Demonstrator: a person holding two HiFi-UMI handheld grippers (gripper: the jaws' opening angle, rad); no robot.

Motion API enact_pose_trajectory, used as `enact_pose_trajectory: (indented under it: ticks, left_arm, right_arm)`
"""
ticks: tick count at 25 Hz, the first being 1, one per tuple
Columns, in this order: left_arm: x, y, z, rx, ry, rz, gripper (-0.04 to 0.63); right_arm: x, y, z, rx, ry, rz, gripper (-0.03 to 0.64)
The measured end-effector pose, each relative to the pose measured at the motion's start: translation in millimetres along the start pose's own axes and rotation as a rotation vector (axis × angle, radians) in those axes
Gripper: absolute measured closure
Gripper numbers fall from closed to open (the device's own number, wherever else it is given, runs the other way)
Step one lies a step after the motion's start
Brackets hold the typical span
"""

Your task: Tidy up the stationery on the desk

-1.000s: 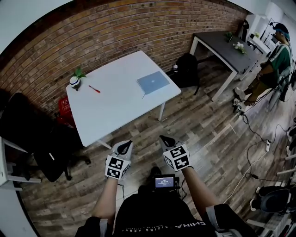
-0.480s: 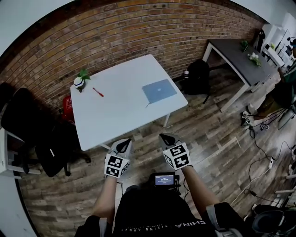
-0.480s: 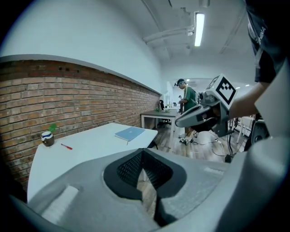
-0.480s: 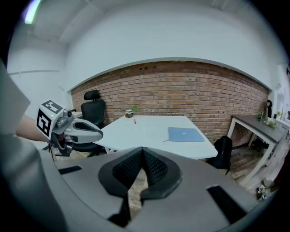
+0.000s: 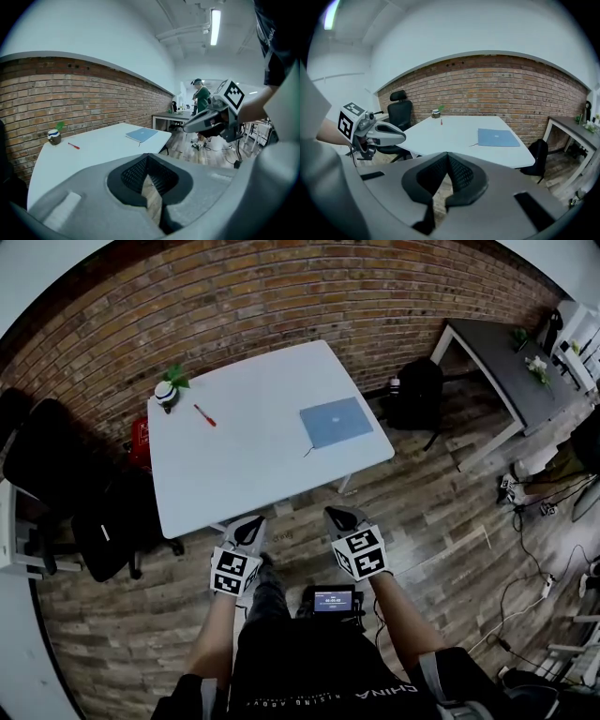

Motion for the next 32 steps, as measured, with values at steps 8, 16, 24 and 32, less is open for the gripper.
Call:
enact_pose_trajectory:
  ticks: [8, 16, 24, 32]
  left_arm:
    - [51, -29, 0, 0.002, 0.025, 0.005, 0.588]
    - [123, -64, 16, -0.004, 0.034, -0.006, 0.588]
    - [195, -93, 30, 0.001, 0.032, -0.038, 0.588]
    - [243, -115, 44, -0.006, 0.023, -0.071, 0.588]
  right_arm:
    - [-10, -49, 25, 0.024, 0.011, 0.004, 0.607]
    - [-27, -113, 75, 0.032, 0.014, -0.006, 0.607]
    - [-32, -168, 122, 0.053, 0.005, -0.026, 0.607]
    - [-38, -211, 157, 0.04, -0.008, -0.05, 0.607]
Point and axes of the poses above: the fingertips, and each gripper's own axes: y backward along the fingers, x to its left, z out of its top, the point moved 5 cm from there along y, backward along the fingers, and after that the axes turned 3 degrees about x, right-handed, at the moved point
